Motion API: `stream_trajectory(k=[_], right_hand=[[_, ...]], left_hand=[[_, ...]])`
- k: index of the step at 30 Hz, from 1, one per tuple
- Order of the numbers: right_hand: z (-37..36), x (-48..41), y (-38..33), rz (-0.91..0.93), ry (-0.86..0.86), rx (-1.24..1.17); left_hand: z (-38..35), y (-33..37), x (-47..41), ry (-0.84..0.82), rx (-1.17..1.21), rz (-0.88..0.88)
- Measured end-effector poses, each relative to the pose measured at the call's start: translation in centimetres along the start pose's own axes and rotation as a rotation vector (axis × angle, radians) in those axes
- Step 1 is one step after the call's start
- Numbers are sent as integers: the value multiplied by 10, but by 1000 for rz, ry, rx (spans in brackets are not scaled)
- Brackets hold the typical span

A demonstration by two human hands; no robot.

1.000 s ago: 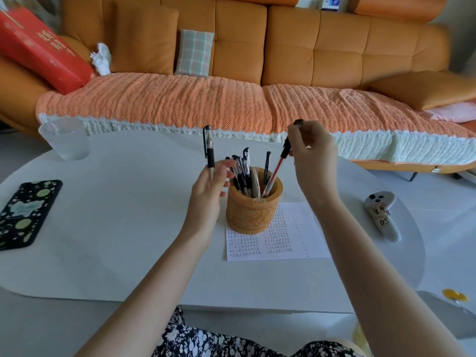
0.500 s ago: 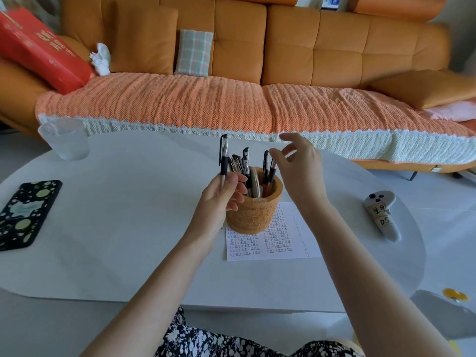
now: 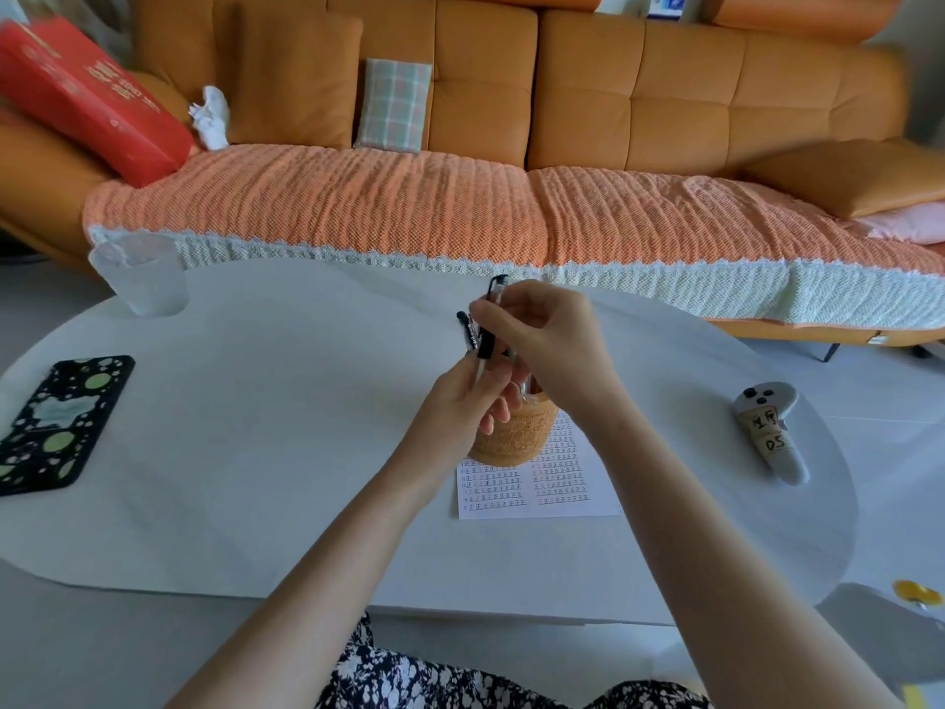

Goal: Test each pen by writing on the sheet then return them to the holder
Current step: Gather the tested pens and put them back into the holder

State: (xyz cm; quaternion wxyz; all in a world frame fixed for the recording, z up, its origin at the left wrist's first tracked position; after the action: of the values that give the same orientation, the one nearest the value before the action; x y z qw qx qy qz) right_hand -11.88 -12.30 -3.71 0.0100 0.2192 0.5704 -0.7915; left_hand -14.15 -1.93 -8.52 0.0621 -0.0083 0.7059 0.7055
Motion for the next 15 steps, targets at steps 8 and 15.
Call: stream_trajectory(k=[8,15], right_hand=[[21,-16,-8,136,259,-76],[14,-13,-5,265,256,49]], left_hand=[[23,0,-5,294,-1,-78],[31,-9,-11,366,-164,-196]])
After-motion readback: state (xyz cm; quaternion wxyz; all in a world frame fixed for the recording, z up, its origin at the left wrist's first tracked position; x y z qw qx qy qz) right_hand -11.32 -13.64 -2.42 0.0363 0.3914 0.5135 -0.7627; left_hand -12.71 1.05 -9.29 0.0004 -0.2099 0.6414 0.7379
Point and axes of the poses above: each hand's wrist, its own x-axis away from the middle knuckle, its own z-axis out of the back of the hand, y = z × x, the point moved 3 cm from there along -x, towards the middle knuckle, and after that the axes turned 12 degrees about y, right-handed, at the moved point
